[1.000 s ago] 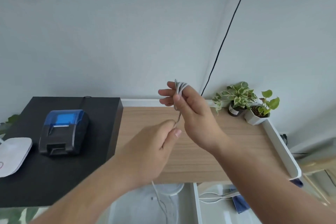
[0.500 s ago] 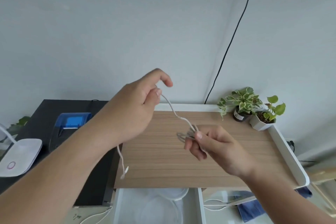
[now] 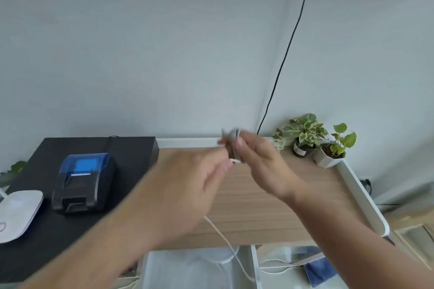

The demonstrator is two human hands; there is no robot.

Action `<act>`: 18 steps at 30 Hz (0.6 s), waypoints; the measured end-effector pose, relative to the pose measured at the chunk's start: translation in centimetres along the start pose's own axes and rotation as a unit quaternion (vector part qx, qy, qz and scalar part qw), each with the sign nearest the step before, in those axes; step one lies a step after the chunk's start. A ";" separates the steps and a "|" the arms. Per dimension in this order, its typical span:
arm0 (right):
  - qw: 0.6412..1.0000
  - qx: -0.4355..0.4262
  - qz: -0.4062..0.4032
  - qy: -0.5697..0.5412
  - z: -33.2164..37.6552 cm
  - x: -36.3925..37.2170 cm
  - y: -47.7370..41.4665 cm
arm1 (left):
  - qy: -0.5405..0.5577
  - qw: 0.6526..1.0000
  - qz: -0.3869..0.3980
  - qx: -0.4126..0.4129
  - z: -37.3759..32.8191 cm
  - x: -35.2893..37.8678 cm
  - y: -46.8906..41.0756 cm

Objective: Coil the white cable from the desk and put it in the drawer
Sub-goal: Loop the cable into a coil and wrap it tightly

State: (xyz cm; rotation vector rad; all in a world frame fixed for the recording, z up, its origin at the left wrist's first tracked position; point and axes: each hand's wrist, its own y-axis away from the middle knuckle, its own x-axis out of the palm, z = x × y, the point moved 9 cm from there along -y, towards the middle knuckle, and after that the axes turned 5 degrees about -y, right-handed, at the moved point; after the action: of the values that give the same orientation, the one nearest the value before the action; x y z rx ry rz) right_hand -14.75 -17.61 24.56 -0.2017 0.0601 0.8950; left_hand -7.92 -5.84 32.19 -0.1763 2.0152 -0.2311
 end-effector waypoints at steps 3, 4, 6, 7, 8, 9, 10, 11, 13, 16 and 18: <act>0.988 0.052 0.114 -0.089 -1.0 3.8 4.7 | -0.055 0.998 0.003 0.017 2.9 -1.6 -1.3; 0.977 0.056 0.141 -0.151 0.0 5.1 5.8 | -0.015 1.000 0.016 0.018 4.0 -1.0 -1.4; 0.943 0.022 0.176 -0.283 3.5 6.7 6.2 | 0.097 0.994 0.046 0.002 5.1 1.1 -0.9; 0.927 -0.014 0.174 -0.331 5.5 6.6 5.8 | 0.129 0.989 0.072 -0.014 5.1 2.9 -0.3; 0.918 -0.056 0.157 -0.361 7.4 5.9 4.9 | 0.138 0.985 0.101 -0.031 4.9 4.8 0.4; 0.914 -0.095 0.124 -0.374 8.8 4.8 3.9 | 0.134 0.982 0.124 -0.041 4.3 6.6 1.3; 0.918 -0.121 0.080 -0.368 9.6 3.3 2.7 | 0.124 0.982 0.140 -0.042 3.4 8.1 2.0; 0.928 -0.137 0.029 -0.344 9.7 1.7 1.4 | 0.114 0.981 0.154 -0.033 2.3 9.5 2.7; 0.964 -0.134 -0.079 -0.214 7.8 -1.4 -0.9 | 0.074 0.985 0.155 0.001 0.2 9.6 3.3; 0.993 -0.068 -0.091 0.036 2.7 -2.7 -1.6 | -0.051 0.994 0.074 0.054 -1.7 4.0 2.0; 0.997 -0.013 -0.032 0.074 -1.0 -1.8 0.4 | -0.126 0.989 -0.017 0.077 -1.5 -1.2 0.9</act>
State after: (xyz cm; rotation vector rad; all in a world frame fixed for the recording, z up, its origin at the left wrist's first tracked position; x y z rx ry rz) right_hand -16.11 -18.93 23.80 -0.2916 0.1782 0.8156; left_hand -8.73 -4.57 33.62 -0.1351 1.7364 -0.3677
